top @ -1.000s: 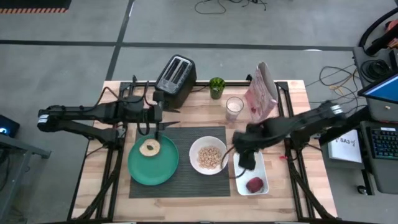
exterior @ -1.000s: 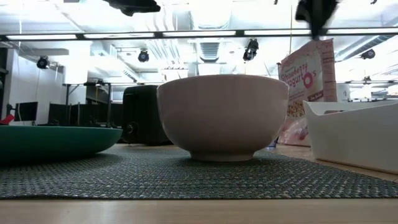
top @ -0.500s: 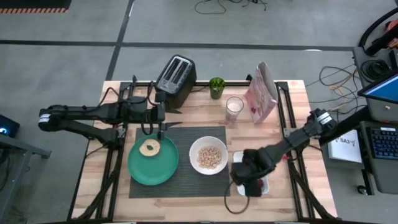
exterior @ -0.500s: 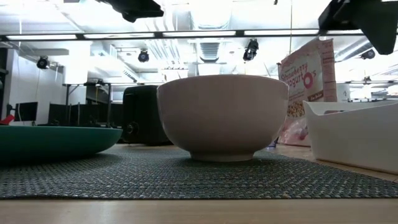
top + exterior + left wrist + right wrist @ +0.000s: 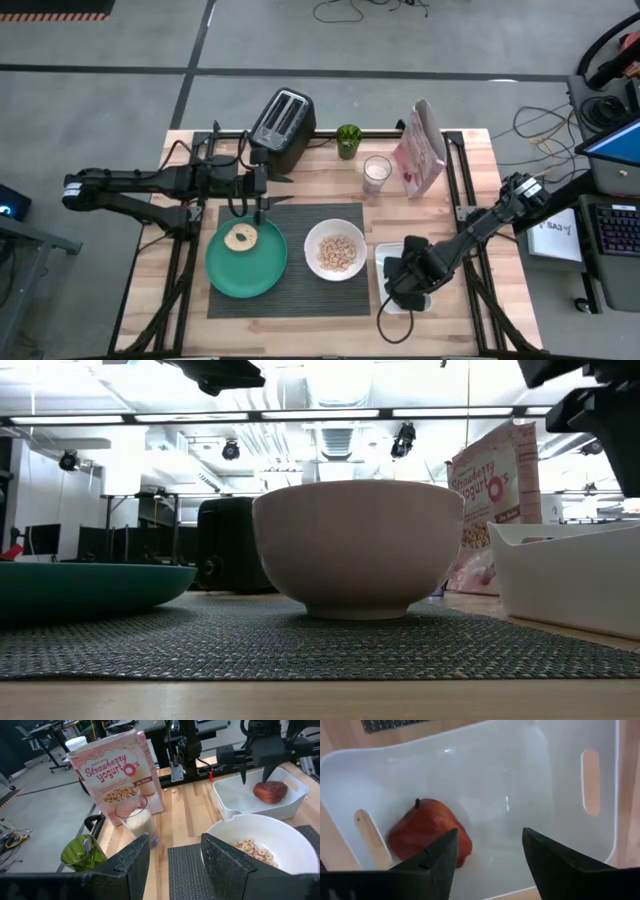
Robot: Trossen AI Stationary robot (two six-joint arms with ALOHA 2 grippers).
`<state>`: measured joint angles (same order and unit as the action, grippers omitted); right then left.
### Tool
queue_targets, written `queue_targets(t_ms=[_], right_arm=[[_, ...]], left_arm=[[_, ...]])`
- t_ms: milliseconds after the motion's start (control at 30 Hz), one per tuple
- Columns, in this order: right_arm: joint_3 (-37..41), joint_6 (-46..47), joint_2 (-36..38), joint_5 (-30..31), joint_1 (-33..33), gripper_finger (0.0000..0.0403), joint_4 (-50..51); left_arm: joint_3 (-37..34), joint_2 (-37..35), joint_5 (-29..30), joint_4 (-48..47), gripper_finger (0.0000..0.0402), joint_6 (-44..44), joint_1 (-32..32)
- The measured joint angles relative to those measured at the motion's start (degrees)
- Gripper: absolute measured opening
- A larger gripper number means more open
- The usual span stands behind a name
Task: Arrange a breakfast setting
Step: Put the apple on the green plate
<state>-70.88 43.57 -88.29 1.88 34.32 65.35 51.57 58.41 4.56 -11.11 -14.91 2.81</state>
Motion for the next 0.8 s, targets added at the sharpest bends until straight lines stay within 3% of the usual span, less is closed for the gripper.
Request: queue_targets(t_ms=[200, 300, 367, 800], right_arm=[[0.67, 0.41, 0.0, -2.33, -0.21, 0.026, 0.3], [0.69, -1.26, 0.0, -9.58, -0.22, 0.0275, 0.04], [0.75, -1.72, 0.01, -11.86, -0.06, 0.0277, -0.05], [5.27, -3.82, 0.07, -12.41, 0.31, 0.0256, -10.65]], left_arm=[[0.02, -0.07, 0.87, -0.04, 0.016, -0.53, 0.0], [0.02, -0.07, 0.96, -0.04, 0.016, -0.53, 0.0], [0.02, -0.07, 0.96, -0.04, 0.016, -0.47, 0.0], [0.04, -0.07, 0.98, -0.07, 0.016, -0.23, 0.0]])
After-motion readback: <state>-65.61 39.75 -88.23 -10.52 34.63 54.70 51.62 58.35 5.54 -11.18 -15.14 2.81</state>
